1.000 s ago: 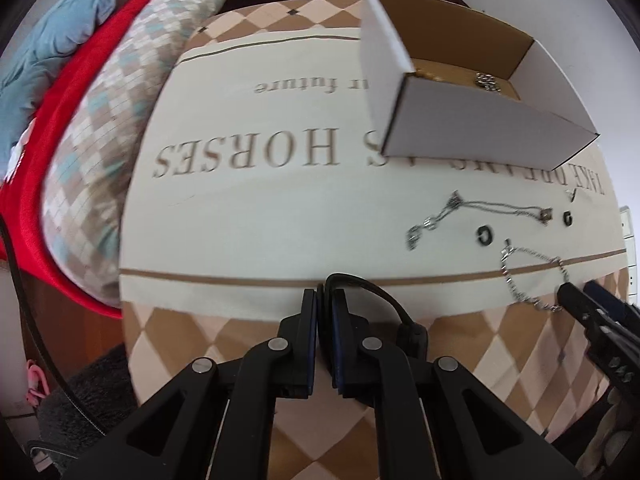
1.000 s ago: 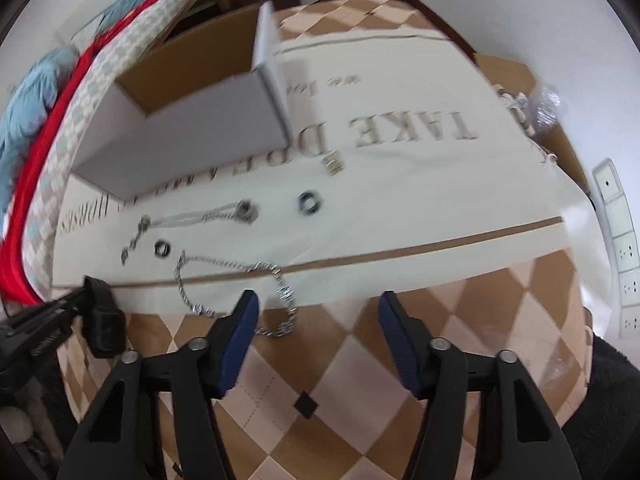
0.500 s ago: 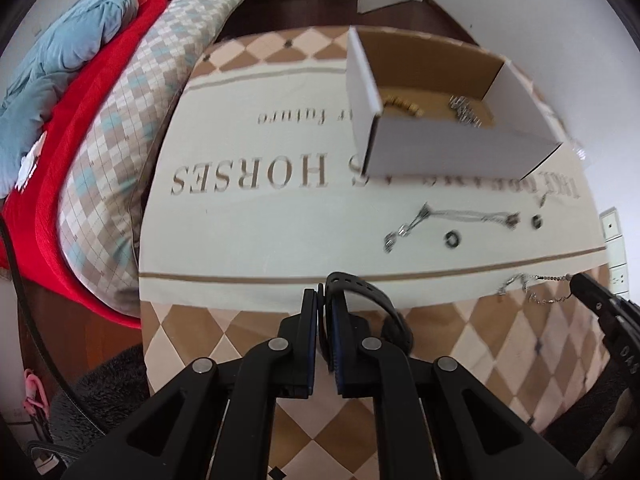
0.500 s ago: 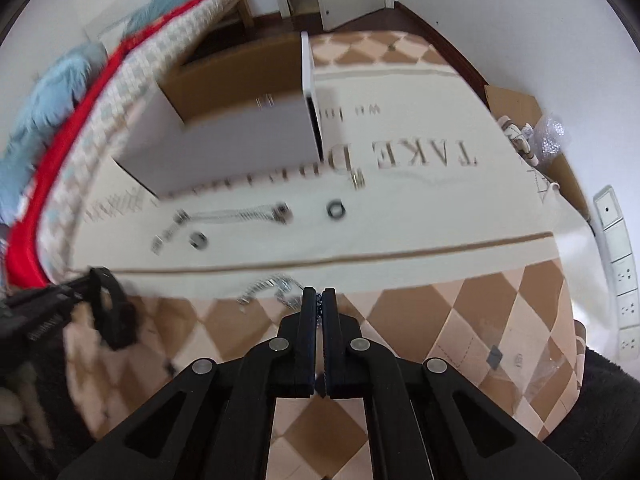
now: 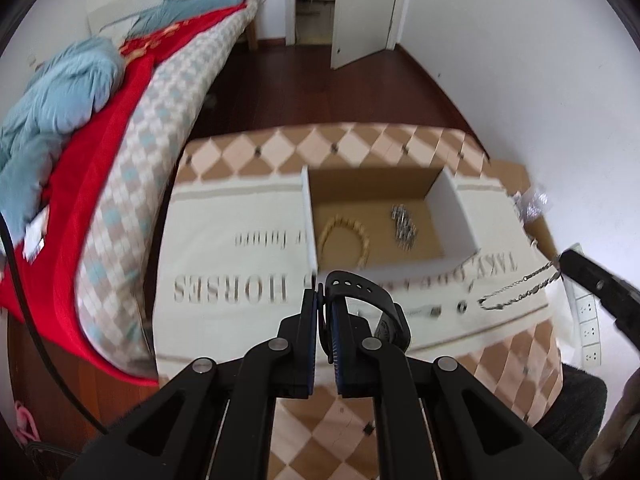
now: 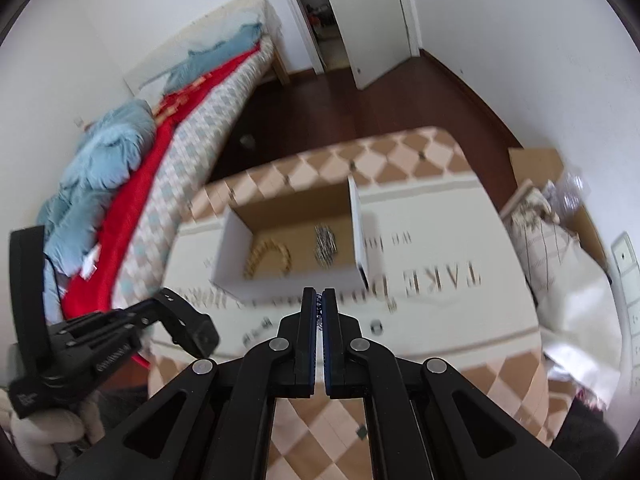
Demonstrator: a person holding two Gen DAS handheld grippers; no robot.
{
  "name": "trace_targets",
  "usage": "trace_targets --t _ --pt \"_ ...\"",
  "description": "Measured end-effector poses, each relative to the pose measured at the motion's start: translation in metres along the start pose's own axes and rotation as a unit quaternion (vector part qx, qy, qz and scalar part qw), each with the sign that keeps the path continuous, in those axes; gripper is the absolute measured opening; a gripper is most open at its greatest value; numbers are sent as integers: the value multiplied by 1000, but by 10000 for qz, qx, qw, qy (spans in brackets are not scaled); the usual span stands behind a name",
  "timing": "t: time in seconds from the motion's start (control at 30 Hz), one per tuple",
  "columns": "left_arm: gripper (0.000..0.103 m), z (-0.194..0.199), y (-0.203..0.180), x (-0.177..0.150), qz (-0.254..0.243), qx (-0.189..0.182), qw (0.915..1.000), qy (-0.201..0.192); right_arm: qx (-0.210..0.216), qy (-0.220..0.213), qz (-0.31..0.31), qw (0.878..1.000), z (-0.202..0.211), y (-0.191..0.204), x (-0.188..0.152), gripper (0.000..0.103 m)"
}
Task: Organize jewelry
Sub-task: 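Carry the watch and necklace into the white box and open both grippers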
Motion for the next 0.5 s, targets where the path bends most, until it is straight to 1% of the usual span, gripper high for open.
trace_targets --t 0.1,0.13,0.23,0.37,0.5 --pt "4 2 -2 27 -157 59 9998 -121 102 -130 48 9999 4 5 31 2" --pt "4 1 -3 38 -221 81 9996 -149 125 -137 72 9998 3 7 37 2" --pt "4 -6 -3 59 -323 81 9994 -134 150 -119 197 9996 -5 14 57 2" --pt "4 -30 -1 82 -392 82 9992 36 103 50 396 9991 -32 25 72 2" --pt "4 -59 2 90 -405 39 9987 299 3 264 500 9984 -67 33 79 2"
Point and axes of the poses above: each gripper's, at about its wrist camera, not at the fingertips, and z roughly against the way its jaws point, y to its left, x to its top, the point moved 10 cm from there along -z, roughly the way its jaws point, and after that the axes turned 12 degrees about -x, right-handed, at the moved point
